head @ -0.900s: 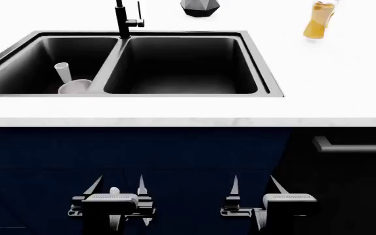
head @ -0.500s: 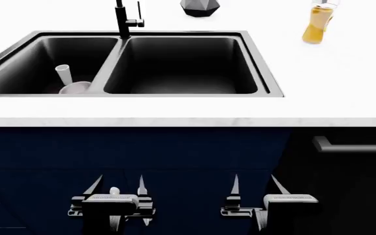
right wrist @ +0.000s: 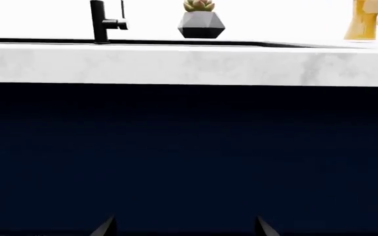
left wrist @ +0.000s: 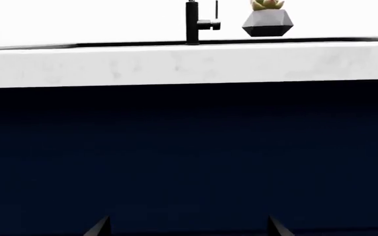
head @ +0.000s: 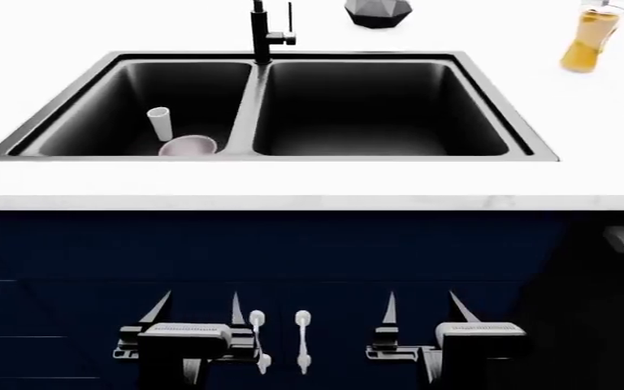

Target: Pick the cup and bowl from the sink and place them on the counter for drying.

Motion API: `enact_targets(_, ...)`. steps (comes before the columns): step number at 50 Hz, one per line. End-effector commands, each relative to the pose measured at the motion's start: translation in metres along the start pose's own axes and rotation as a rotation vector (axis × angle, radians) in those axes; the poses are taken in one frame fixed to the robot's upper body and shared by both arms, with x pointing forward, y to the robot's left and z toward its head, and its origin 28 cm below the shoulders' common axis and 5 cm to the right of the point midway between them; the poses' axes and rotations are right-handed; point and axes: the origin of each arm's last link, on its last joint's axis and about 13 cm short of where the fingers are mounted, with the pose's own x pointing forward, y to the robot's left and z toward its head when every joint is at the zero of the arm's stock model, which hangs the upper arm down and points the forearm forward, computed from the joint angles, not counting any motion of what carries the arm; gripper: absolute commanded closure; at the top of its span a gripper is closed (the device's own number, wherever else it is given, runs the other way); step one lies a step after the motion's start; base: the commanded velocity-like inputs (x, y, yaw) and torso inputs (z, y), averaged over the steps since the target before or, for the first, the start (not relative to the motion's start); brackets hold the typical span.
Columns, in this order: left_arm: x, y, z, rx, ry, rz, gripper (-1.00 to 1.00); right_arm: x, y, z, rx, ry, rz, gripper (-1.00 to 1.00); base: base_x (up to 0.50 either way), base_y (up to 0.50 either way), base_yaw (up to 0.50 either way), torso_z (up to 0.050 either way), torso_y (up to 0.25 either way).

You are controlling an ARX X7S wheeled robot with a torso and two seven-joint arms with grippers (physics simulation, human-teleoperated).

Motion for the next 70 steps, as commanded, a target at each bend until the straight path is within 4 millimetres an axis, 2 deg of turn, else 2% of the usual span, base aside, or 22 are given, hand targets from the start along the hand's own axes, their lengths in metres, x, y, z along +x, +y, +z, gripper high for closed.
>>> enact_targets(1, 0.0017, -0.0008, 0.0004, -0.001, 0.009, 0.006, -1.00, -0.0004, 0.0003, -0.0003, -0.007, 0.005, 0.001, -1.00, 0.00, 0.50, 0.00, 0.000, 0.000)
enact_targets(38, 0.0004, -0.0029, -0.0006, 0.020, 0.007, -0.008, -1.00, 0.0001, 0.0011, -0.0008, -0.027, 0.012, -0.004, -1.00, 0.00, 0.50, 0.00, 0.000, 0.000)
enact_targets(70, 0.0014, -0.0003, -0.0013, 0.033, 0.013, 0.012, -1.00, 0.0012, -0.0001, -0.0008, 0.007, 0.007, -0.022, -1.00, 0.00, 0.02, 0.00, 0.000, 0.000)
